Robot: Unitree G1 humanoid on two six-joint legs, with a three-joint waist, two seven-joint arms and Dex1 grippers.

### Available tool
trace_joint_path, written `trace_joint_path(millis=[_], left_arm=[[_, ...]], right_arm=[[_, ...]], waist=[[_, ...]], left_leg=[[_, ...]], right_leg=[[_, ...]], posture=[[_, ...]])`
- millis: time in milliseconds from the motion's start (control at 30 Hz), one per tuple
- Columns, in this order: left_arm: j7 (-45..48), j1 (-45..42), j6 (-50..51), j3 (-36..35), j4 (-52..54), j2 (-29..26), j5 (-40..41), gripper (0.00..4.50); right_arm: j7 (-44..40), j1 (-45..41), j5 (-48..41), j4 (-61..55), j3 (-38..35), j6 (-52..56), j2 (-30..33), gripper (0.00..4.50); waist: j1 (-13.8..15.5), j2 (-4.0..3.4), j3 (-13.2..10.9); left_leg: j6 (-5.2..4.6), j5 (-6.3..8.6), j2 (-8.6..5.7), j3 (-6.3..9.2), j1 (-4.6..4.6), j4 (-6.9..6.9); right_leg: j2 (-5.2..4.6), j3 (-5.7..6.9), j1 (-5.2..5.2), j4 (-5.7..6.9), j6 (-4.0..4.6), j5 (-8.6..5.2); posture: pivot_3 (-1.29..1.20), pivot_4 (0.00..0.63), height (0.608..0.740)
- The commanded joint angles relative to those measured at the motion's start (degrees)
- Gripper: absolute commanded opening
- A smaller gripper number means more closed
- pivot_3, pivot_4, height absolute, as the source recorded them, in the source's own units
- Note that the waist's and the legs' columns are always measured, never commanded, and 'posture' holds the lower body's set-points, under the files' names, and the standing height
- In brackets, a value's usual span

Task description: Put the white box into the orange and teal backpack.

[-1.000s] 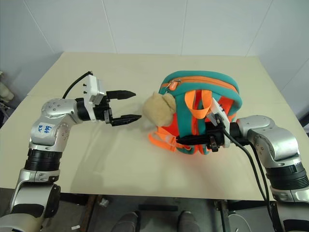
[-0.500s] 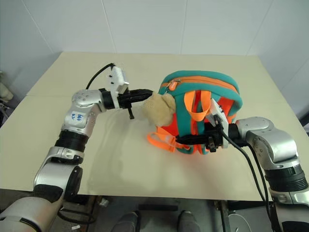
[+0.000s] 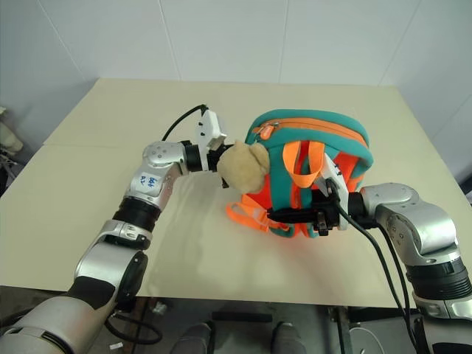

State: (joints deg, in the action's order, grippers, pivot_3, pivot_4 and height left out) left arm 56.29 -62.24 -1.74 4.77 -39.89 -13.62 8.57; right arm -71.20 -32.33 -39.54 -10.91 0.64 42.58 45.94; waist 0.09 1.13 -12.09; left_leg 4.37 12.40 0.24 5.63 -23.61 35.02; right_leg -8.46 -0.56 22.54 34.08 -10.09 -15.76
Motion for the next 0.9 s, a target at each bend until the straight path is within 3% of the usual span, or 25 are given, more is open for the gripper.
trace_joint_path(millis=[33, 67, 167, 433, 567, 900], left_arm=[[-0.8, -0.9, 2.8, -2.6, 3.0, -0.3, 2.6, 0.04], [-0.3, -0.8, 4.7, -3.3, 4.3, -1.5, 3.3, 0.04], [4.6, 2.1, 12.1, -4.6, 12.1, -7.9, 6.2, 0.6], [9.8, 15.1, 25.7, -8.4, 34.6, -18.9, 15.9, 3.16], [8.9, 19.7, 31.3, -9.3, 44.1, -20.4, 21.2, 4.36], [2.6, 19.7, 29.1, -5.7, 46.4, -11.8, 21.2, 4.46]], right_arm=[[0.3, 0.5, -1.1, -2.0, -1.1, 0.1, -0.2, 0.0], [0.4, 0.6, -1.2, -2.0, -1.1, 0.0, -0.1, 0.0], [0.5, 0.8, -1.1, -1.8, -1.2, -0.1, 0.0, 0.0], [0.1, 0.8, -0.7, -0.9, -0.9, -0.6, 0.2, 0.0], [-0.5, 0.0, -0.1, 0.1, -0.3, -0.9, 0.1, 0.0], [-1.5, -1.6, 0.6, 1.5, 0.7, -1.5, -0.2, 0.0]], waist=[[0.0, 0.0, 0.0], [0.0, 0.0, 0.0], [-0.8, 0.0, 0.0], [-1.5, 0.0, 0.0], [-1.3, 0.0, 0.0], [-1.2, 0.0, 0.0]], left_leg=[[0.0, 0.0, 0.0, 0.0, -0.01, 0.0], [0.0, 0.0, 0.0, 0.0, -0.01, 0.0], [0.0, 0.0, 0.01, -0.01, -0.02, -0.05], [0.02, -0.01, 0.01, 0.01, -0.01, -0.14], [-0.02, 0.01, 0.01, 0.03, 0.01, -0.07], [-0.03, 0.0, 0.01, 0.04, 0.12, -0.04]], right_leg=[[0.0, 0.0, 0.0, 0.0, 0.0, 0.0], [0.0, 0.0, 0.0, 0.0, 0.0, 0.0], [0.0, -0.01, 0.05, 0.0, 0.0, 0.0], [0.0, -0.02, 0.05, 0.02, 0.02, -0.03], [0.0, -0.03, 0.03, 0.09, 0.03, -0.03], [0.0, -0.03, -0.07, 0.1, 0.08, 0.01]], posture=[[0.0, 0.15, 0.74], [0.0, 0.15, 0.74], [0.0, 0.15, 0.74], [0.0, 0.15, 0.74], [0.0, 0.15, 0.74], [0.0, 0.15, 0.74]])
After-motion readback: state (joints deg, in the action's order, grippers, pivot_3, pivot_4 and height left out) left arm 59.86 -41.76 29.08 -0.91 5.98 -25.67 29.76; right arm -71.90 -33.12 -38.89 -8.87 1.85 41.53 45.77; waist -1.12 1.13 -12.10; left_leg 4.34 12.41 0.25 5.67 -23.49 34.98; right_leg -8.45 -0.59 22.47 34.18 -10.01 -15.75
